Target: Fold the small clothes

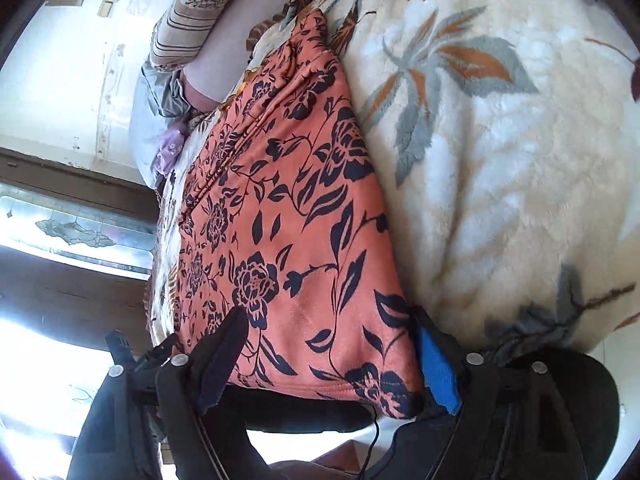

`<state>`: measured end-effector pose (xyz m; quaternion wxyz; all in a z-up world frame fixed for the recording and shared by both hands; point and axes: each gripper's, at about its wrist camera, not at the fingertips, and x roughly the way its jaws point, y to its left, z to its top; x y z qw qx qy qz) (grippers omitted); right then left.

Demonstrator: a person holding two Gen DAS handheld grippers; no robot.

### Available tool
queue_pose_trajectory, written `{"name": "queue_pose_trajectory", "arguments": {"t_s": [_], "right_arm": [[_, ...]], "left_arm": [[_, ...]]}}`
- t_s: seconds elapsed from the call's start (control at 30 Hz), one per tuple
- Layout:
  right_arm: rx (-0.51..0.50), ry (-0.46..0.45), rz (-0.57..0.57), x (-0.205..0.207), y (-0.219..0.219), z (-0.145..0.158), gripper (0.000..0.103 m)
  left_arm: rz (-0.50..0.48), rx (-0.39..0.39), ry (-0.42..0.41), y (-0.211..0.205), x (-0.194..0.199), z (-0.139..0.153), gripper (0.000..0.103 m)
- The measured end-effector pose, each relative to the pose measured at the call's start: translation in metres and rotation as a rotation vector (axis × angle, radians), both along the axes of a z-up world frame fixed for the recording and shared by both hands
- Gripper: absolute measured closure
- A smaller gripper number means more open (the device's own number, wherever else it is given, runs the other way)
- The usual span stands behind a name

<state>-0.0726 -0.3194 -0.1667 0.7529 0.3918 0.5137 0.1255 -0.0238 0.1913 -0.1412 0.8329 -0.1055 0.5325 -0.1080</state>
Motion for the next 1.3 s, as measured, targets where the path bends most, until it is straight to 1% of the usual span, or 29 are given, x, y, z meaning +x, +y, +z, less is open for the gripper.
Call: {"name": "queue_pose_trajectory", "arguments": {"t_s": [0.03,0.07,0.1,0.13,0.2,0.27,0.37,0.4,0.43,0.5,0.53,0.57,0.6,0.63,0.73,0.77,0.8,0.83,0.87,0.93,0.97,1.0,1.03,1.07,1.1,1.13,1.17,1.2,1.3], "right_arm": [[-0.003,-0.004,0.008,-0.003,0.001,0.000,0.033],[-0.008,-0.006,0.020,-0.007,0.001,0.000,0.040],[-0.011,-0.002,0.026,-0.007,0.000,0.001,0.052],[-0.014,0.002,0.029,-0.009,0.001,0.000,0.056],[-0.030,0.009,0.025,-0.009,0.005,-0.001,0.056],[-0.076,0.028,0.007,-0.011,0.006,-0.005,0.055],[-0.074,0.008,0.018,-0.011,0.010,-0.006,0.052],[-0.075,0.000,0.023,-0.011,0.009,-0.005,0.049],[-0.079,-0.010,0.032,-0.010,0.010,-0.006,0.048],[-0.085,-0.018,0.043,-0.009,0.013,-0.006,0.048],[-0.084,-0.020,0.043,-0.009,0.012,-0.006,0.048],[-0.084,-0.017,0.042,-0.009,0.012,-0.006,0.048],[-0.088,-0.013,0.045,-0.009,0.012,-0.007,0.048],[-0.094,-0.009,0.050,-0.008,0.012,-0.007,0.048],[-0.110,0.000,0.070,-0.007,0.015,-0.007,0.048],[-0.115,0.008,0.078,-0.006,0.016,-0.007,0.048],[-0.120,0.016,0.084,-0.005,0.017,-0.007,0.048],[-0.122,0.024,0.087,-0.004,0.017,-0.007,0.048],[-0.121,0.027,0.086,-0.004,0.018,-0.005,0.048],[-0.112,0.030,0.088,-0.004,0.018,-0.003,0.047],[-0.099,0.042,0.084,-0.004,0.018,-0.003,0.046],[-0.086,0.052,0.080,-0.004,0.018,-0.005,0.046],[-0.078,0.064,0.076,-0.004,0.017,-0.007,0.046],[-0.071,0.072,0.074,-0.004,0.017,-0.010,0.046],[-0.065,0.077,0.076,-0.005,0.018,-0.013,0.059],[-0.076,0.083,0.076,-0.006,0.018,-0.015,0.081],[-0.087,0.084,0.072,-0.008,0.017,-0.016,0.088],[-0.078,0.069,0.058,-0.011,0.015,-0.013,0.089],[-0.030,0.003,0.018,-0.022,0.004,0.003,0.089]], "left_arm": [[0.005,-0.007,0.005,0.001,-0.002,0.000,0.028],[0.013,-0.012,0.010,0.004,-0.005,0.000,0.028],[0.026,-0.019,0.015,0.005,-0.007,0.000,0.028],[0.034,-0.034,0.018,0.007,-0.010,0.000,0.028],[0.054,-0.070,0.026,0.011,-0.015,0.000,0.028],[0.064,-0.087,0.023,0.012,-0.021,0.000,0.028],[0.055,-0.074,0.033,0.008,-0.026,-0.004,0.028],[0.048,-0.067,0.032,0.007,-0.027,-0.005,0.029],[0.044,-0.057,0.026,0.006,-0.029,-0.005,0.033],[0.058,-0.013,0.037,0.007,-0.029,-0.006,0.061],[0.067,-0.016,0.041,0.011,-0.029,-0.006,0.066],[0.074,-0.044,0.041,0.015,-0.030,-0.004,0.074],[0.079,-0.063,0.040,0.019,-0.031,-0.003,0.079],[0.084,-0.070,0.038,0.022,-0.032,0.000,0.080],[0.091,-0.060,0.022,0.023,-0.033,0.004,0.079],[0.103,-0.049,0.033,0.023,-0.032,0.002,0.066],[0.122,-0.025,0.059,0.024,-0.030,-0.001,0.042],[0.141,-0.016,0.074,0.024,-0.029,-0.004,0.033],[0.157,-0.026,0.073,0.026,-0.029,-0.005,0.031],[0.171,-0.071,0.053,0.030,-0.030,-0.004,0.032],[0.168,-0.096,0.038,0.032,-0.031,-0.002,0.044],[0.158,-0.108,0.033,0.032,-0.031,0.000,0.081],[0.147,-0.093,0.052,0.032,-0.029,-0.001,0.095],[0.146,-0.094,0.058,0.031,-0.028,-0.001,0.094],[0.146,-0.092,0.057,0.030,-0.027,0.001,0.095],[0.140,-0.085,0.048,0.029,-0.028,0.004,0.095],[0.134,-0.075,0.028,0.027,-0.030,0.010,0.095],[0.130,-0.068,0.008,0.024,-0.032,0.017,0.095],[0.129,-0.087,-0.053,0.024,-0.037,0.038,0.095]]}}
